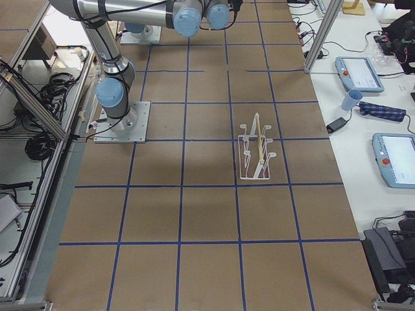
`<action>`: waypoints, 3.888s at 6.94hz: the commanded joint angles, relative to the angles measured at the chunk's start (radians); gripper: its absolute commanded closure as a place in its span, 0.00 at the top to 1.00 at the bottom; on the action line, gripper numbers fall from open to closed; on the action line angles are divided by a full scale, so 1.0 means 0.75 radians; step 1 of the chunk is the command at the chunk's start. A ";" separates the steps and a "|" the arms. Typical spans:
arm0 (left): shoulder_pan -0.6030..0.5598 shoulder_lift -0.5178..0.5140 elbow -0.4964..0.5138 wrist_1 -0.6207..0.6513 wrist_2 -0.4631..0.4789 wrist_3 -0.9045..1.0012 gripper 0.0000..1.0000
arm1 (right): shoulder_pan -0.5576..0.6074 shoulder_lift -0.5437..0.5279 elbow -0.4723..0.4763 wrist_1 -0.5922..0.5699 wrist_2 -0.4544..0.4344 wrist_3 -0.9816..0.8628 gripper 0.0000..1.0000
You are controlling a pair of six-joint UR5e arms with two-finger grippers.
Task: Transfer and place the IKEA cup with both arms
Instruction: 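Close the left gripper on the cup's open end and open the right gripper, then carry the cup toward the white tray with the left gripper while the right gripper withdraws, then lower the pink cup into the tray and release it with the left gripper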
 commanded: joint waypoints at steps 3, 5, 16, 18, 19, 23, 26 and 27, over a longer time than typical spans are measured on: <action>-0.001 0.009 0.002 0.031 0.009 0.004 0.03 | 0.000 0.002 0.000 0.004 -0.009 0.000 0.91; -0.001 0.013 0.002 0.062 0.020 0.004 0.00 | 0.000 0.002 -0.002 0.002 -0.011 0.002 1.00; 0.450 0.110 0.012 0.256 1.447 -0.002 0.00 | -0.090 0.018 -0.223 -0.362 -1.252 0.431 1.00; 0.612 0.067 0.002 0.344 1.816 0.224 0.00 | -0.084 0.018 -0.217 -0.507 -1.645 0.651 1.00; 0.651 0.032 -0.004 0.472 1.979 0.320 0.00 | -0.072 0.028 -0.178 -0.603 -1.783 0.750 1.00; 0.917 -0.178 -0.106 0.883 2.063 0.750 0.00 | 0.157 0.085 -0.116 -0.951 -1.964 0.975 1.00; 0.934 -0.313 -0.086 1.013 2.063 0.887 0.00 | 0.174 0.110 -0.115 -1.015 -1.911 0.955 1.00; 0.970 -0.350 -0.082 1.015 2.063 0.940 0.00 | 0.168 0.110 -0.117 -1.009 -1.850 0.917 0.96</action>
